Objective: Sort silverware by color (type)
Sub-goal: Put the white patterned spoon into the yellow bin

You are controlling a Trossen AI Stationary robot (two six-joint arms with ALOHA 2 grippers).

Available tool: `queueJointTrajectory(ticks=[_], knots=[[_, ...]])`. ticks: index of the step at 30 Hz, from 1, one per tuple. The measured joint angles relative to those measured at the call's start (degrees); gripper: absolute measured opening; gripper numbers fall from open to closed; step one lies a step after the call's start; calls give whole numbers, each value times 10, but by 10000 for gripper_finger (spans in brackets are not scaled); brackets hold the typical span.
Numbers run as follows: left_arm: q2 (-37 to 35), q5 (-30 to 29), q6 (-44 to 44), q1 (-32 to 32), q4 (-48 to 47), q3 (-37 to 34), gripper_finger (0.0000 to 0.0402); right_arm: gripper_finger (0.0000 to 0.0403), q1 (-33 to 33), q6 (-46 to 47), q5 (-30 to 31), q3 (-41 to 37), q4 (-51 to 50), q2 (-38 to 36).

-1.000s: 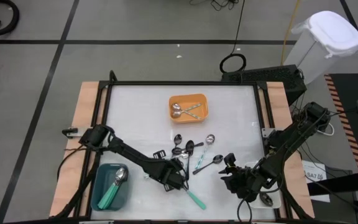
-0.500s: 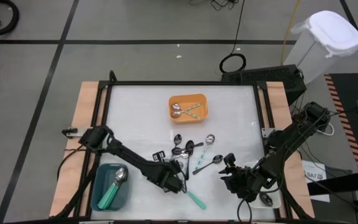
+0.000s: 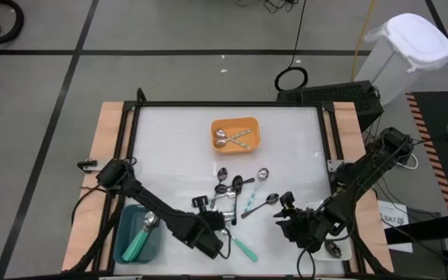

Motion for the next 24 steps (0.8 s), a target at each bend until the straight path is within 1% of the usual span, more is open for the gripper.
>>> queueJointTrajectory(ticks=[7,11,13,15,19,21,24], knots=[[-3,-170,78,-43,0,116,4,109,0,-9,0,0,18,-1],[-3,-286,108,-82,1,152,4,109,2,-11,0,0,21,-18],[-3,-331,122,-97,18,158,4,109,8,-11,-1,0,23,-32],[-3,-346,142,-107,33,158,4,109,15,-16,-1,0,38,-47],[-2,-350,199,-105,96,157,4,109,28,-54,-1,-11,99,-65],[-2,-345,251,-97,150,157,4,109,32,-81,-2,-30,140,-74],[3,-308,355,-80,244,157,4,109,33,-100,-2,-63,172,-94]])
